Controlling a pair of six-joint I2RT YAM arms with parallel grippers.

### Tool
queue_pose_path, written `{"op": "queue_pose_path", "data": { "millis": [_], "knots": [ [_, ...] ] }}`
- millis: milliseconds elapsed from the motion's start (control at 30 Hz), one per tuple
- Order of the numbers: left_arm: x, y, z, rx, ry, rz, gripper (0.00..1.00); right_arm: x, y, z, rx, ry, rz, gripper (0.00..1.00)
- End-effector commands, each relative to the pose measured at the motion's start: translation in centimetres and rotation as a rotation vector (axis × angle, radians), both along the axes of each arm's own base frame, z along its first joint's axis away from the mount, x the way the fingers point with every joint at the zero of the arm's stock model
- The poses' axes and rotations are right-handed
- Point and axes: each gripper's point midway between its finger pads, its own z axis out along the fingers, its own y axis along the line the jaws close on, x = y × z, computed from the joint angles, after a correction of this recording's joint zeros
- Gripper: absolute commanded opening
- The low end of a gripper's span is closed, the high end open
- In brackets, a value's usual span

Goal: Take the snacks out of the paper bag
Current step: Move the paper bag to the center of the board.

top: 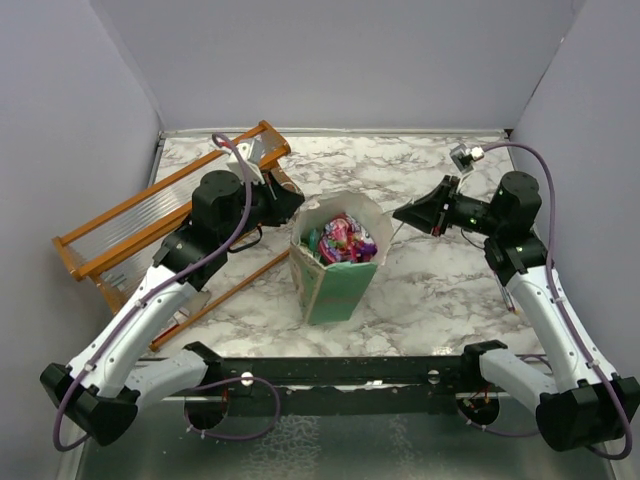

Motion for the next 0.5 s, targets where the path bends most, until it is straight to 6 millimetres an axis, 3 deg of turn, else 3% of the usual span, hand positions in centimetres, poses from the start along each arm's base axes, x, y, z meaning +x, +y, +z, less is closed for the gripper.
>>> {"op": "queue_pose_path", "data": {
  "millis": [0,133,200,367,467],
  "knots": [
    [-0.4,1.7,2.0,-0.072,-0.033,0.089,0.11,-1.6,1.2,2.5,0.038,-0.097,0.111,0.08],
    [-1.4,2.0,1.5,-0.060,0.006,0.079,0.47,-1.7,1.5,1.9,0.033,-0.086,0.121,0.08],
    [-1.9,2.2,1.6,-0.053,0.016,0.070,0.59,-1.7,1.6,1.6,0.029,-0.082,0.124,0.08],
    [-3.2,2.2,2.0,-0.060,0.038,0.036,0.73,-1.5,1.5,1.5,0.018,-0.085,0.110,0.08],
    [-3.7,2.4,1.6,-0.049,0.076,0.036,0.75,-1.4,1.4,1.6,0.008,-0.091,0.098,0.08]
  ]
}}
